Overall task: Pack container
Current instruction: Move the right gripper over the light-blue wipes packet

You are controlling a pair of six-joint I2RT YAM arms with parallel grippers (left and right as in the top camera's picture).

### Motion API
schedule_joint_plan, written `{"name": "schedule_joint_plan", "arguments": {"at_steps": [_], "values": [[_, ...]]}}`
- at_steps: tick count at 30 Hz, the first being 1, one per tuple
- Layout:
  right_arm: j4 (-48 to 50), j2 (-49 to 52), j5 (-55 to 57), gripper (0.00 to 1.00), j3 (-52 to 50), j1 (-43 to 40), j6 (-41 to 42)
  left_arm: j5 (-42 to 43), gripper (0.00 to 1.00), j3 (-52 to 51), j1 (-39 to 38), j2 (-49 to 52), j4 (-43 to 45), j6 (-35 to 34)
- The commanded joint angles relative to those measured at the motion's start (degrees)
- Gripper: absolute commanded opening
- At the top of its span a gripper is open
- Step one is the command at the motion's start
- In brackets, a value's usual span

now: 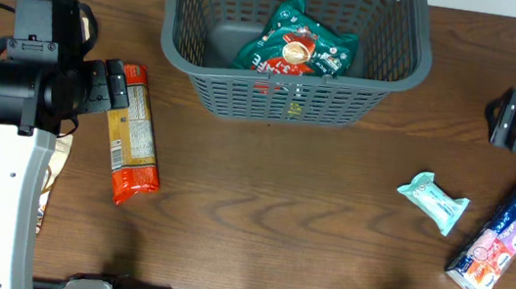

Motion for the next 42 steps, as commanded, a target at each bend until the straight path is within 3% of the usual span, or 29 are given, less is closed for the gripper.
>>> {"name": "schedule_joint_plan", "arguments": {"at_steps": [1, 6, 13, 16, 19, 33, 42], "values": [[-0.6, -2.4, -4.0, 0.82, -2.2, -0.3, -0.1, 0.1, 0.99, 0.1, 0.3, -0.1, 0.1, 0.3], [-0.6, -10.7, -10.0, 0.82, -13.5, -0.2, -1.4, 0.3, 0.99, 0.1, 0.3, -0.1, 0.1, 0.3], [0.1, -25.1, -9.6, 0.87, -41.6, -0.1, -6.5, 3.3, 0.99, 0.1, 0.3, -0.1, 0.6, 0.3], [6.5, -29.0, -5.1, 0.90, -52.2, -0.2, -8.1, 3.3, 0.99, 0.1, 0.3, -0.1, 1.0, 0.3], [14.1, -29.8, 1.0, 0.99, -59.3, -0.2, -12.1, 3.3, 0.99, 0.1, 0.3, -0.1, 1.2, 0.3], [29.7, -5.4, -3.1, 0.99, -62.9, -0.2, -49.7, 3.3, 0.99, 0.1, 0.3, -0.1, 0.5, 0.3], [39.1, 3.7, -1.8, 0.99, -62.9, -4.9, -53.0, 3.3, 0.99, 0.1, 0.3, -0.1, 0.5, 0.3]]}}
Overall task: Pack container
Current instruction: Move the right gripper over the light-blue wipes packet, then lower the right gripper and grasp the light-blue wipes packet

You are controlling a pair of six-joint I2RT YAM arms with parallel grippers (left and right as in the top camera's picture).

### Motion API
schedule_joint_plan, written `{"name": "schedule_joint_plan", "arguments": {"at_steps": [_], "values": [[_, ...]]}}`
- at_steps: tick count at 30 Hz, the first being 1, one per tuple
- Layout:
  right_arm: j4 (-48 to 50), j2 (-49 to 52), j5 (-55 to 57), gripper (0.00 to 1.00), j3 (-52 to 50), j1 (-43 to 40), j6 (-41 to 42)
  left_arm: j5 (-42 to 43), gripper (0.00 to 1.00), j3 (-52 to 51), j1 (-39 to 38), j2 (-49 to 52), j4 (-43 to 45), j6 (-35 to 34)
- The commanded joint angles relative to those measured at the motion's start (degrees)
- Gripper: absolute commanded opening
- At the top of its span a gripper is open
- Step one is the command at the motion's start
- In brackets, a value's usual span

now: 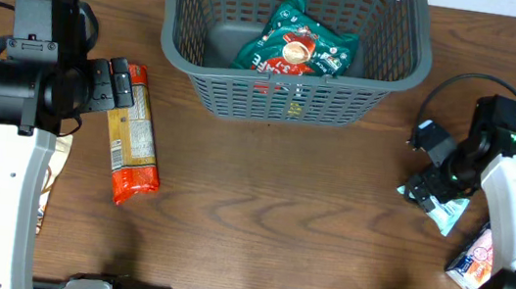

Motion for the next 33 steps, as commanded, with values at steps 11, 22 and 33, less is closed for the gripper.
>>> {"name": "schedule_joint_plan", "arguments": {"at_steps": [11, 22, 33], "values": [[2.2, 1.2, -6.4, 0.96, -0.1, -9.7, -7.2, -0.3, 0.99, 0.1, 0.3, -0.1, 0.8, 0.3], [2.0, 5.8, -6.4, 0.95, -0.1, -9.6, -7.2, -0.3, 0.99, 0.1, 0.3, -0.1, 1.0, 0.3], [2.2, 9.1, -5.9, 0.90, -0.2, -9.6, -7.2, -2.1, 0.99, 0.1, 0.3, -0.1, 1.0, 0.3]]}}
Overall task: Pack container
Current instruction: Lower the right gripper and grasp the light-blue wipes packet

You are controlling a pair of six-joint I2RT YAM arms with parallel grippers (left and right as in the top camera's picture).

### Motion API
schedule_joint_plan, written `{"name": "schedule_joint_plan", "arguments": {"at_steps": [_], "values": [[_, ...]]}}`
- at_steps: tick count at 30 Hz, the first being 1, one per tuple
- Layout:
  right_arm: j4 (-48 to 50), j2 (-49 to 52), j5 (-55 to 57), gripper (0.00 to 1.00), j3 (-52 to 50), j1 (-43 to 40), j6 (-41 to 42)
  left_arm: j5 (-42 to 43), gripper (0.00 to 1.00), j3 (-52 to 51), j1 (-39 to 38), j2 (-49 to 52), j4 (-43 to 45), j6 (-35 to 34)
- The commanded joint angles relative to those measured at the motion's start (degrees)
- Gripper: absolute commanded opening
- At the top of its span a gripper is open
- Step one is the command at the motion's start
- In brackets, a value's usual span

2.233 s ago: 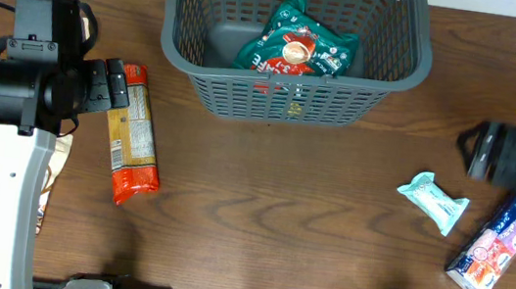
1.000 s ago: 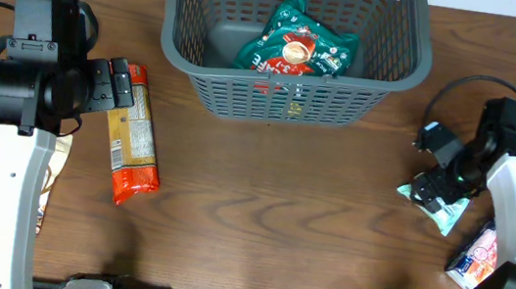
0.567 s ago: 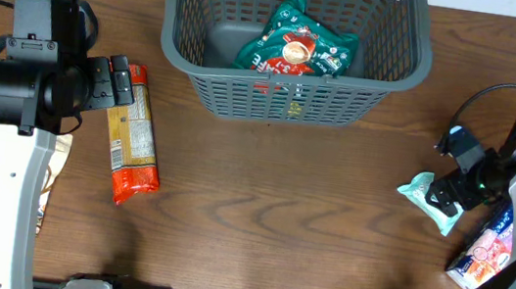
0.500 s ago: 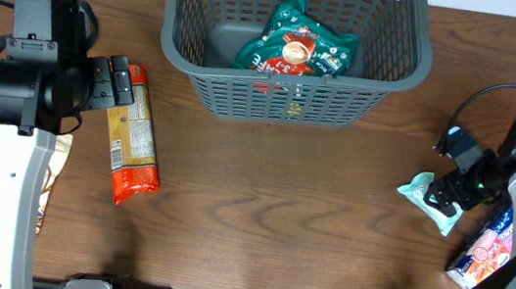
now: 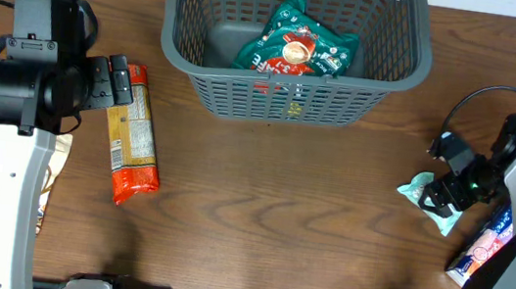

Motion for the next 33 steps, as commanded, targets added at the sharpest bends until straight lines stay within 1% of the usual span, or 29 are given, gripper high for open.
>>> {"name": "schedule_joint_plan", "arguments": {"at_steps": [1, 2, 7, 16, 22, 26, 27, 28, 33], "values": [[0.2, 1.2, -0.4, 0.89, -0.2, -0.2, -0.6, -1.2, 0.99, 0.1, 0.3, -0.1, 0.0, 0.3], [0.4, 1.6, 0.7, 0.87, -0.2, -0.2, -0.5, -1.2, 0.99, 0.1, 0.3, -0.1, 0.1, 0.3], [2.7, 1.8, 9.4, 0.88, -0.9, -0.2, 1.3, -1.2, 0.99, 0.1, 0.3, -0.1, 0.1, 0.3], [3.5, 3.7, 9.8, 0.88, -1.1, 0.3, 1.5, -1.3, 0.99, 0.1, 0.3, -0.1, 0.8, 0.3], [6.2, 4.9, 9.9, 0.88, -3.4, 1.7, 1.9, -1.3, 0.99, 0.1, 0.3, -0.1, 0.8, 0.4], [9.1, 5.0, 10.0, 0.85, -6.3, 2.1, 2.8, -1.3, 0.99, 0.1, 0.3, -0.1, 1.0, 0.3], [9.7, 5.0, 10.0, 0.83, -7.0, 2.1, 3.2, -1.3, 0.99, 0.1, 0.3, -0.1, 1.0, 0.3], [10.5, 5.0, 10.0, 0.79, -7.6, 2.1, 3.7, -1.3, 0.99, 0.1, 0.3, -0.1, 1.0, 0.3], [12.6, 5.0, 8.5, 0.50, -8.9, 2.1, 5.1, -1.3, 0.99, 0.1, 0.3, -0.1, 1.0, 0.3]]}}
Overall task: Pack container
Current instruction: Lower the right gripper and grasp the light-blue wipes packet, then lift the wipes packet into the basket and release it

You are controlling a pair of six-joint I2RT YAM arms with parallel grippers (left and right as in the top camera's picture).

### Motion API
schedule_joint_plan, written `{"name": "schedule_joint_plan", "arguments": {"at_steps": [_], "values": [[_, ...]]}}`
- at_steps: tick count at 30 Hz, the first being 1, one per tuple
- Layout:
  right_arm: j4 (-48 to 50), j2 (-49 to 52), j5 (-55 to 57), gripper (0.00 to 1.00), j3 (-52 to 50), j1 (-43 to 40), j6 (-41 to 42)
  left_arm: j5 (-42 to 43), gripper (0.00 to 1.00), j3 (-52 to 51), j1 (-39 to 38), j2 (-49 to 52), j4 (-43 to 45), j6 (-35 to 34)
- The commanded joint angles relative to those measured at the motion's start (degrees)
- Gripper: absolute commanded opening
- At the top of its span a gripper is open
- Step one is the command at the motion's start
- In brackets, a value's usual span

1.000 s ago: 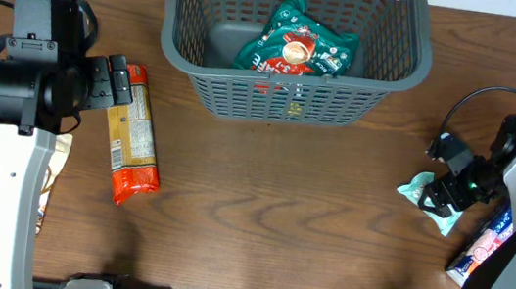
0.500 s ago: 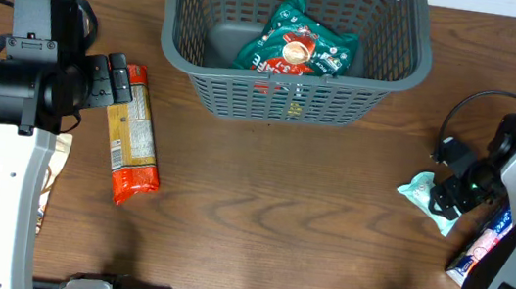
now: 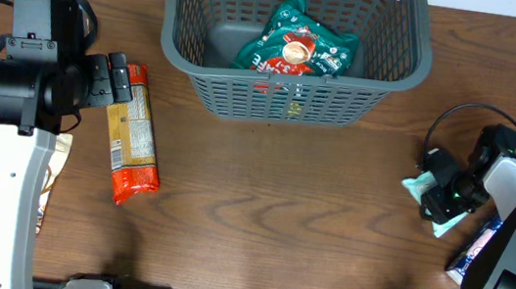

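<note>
A grey basket (image 3: 400,68) at the back centre holds a green snack bag (image 3: 300,41). To its left on the table lies a long orange-and-yellow packet (image 3: 132,144). My left gripper (image 3: 116,83) stands by that packet's top end, its fingers apart and nothing between them. At the right my right gripper (image 3: 442,187) is down over a small teal packet (image 3: 414,188), one finger on each side of it. Only the packet's ends show past the fingers. A colourful box (image 3: 479,256) lies at the far right, partly under my right arm.
A pale snack bag (image 3: 56,164) lies half under my left arm at the left edge. A black cable (image 3: 459,115) loops above the right gripper. The basket's walls stand high.
My right gripper has shifted a little left and down, from beside the teal packet's right end to directly over it. The packet lies in the same spot. The left arm is still.
My right arm was first drawn back at the far right edge, with the teal packet lying free. Then the gripper was at the packet, then just to its right, and now it straddles it. The left gripper stayed by the orange packet throughout.
</note>
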Motion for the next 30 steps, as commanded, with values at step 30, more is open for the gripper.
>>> {"name": "schedule_joint_plan", "arguments": {"at_steps": [30], "values": [[-16.3, 0.4, 1.6, 0.01, 44.6, 8.2, 48.4, -0.9, 0.99, 0.1, 0.3, -0.1, 0.0, 0.3]]}}
